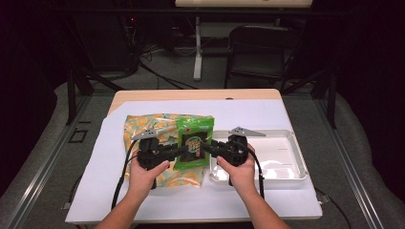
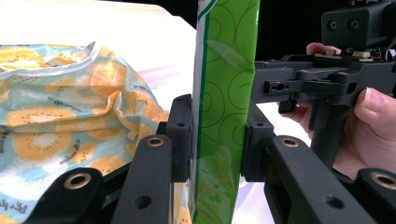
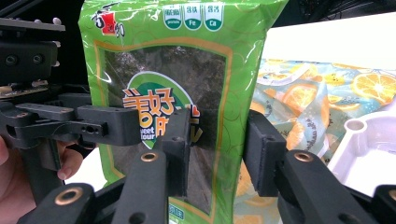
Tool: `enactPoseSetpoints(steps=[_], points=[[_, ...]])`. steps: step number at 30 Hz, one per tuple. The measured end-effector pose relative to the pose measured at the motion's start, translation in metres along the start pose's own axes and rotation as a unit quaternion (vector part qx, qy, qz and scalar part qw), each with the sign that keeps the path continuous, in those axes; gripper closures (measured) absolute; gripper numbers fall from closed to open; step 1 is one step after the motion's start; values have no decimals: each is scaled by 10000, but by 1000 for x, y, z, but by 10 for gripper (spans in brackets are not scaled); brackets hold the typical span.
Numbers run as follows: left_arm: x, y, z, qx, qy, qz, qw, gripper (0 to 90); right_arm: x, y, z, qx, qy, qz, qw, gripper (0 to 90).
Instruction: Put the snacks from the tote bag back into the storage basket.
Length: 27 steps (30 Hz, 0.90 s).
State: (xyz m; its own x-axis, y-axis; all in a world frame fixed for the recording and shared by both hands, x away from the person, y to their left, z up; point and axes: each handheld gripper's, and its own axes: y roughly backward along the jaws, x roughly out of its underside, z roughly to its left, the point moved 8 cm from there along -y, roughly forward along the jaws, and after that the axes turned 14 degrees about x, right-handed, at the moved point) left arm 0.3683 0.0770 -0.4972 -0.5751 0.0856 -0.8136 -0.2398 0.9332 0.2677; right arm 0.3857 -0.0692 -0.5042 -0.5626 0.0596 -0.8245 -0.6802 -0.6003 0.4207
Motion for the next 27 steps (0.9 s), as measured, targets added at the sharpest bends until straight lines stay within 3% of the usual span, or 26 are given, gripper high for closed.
enactPoseSetpoints(steps=[8, 11, 27], points=[[0, 1, 1, -15, 18, -22, 10000, 699, -1, 1, -1, -9, -7, -46, 10000, 685], [-1, 2, 1, -24, 16, -31, 10000, 704, -2, 2, -4, 67, -11, -88, 9999, 772], [0, 1, 2, -54, -5, -33, 10000, 702, -2, 4, -7, 133, 10, -131, 9998, 865]])
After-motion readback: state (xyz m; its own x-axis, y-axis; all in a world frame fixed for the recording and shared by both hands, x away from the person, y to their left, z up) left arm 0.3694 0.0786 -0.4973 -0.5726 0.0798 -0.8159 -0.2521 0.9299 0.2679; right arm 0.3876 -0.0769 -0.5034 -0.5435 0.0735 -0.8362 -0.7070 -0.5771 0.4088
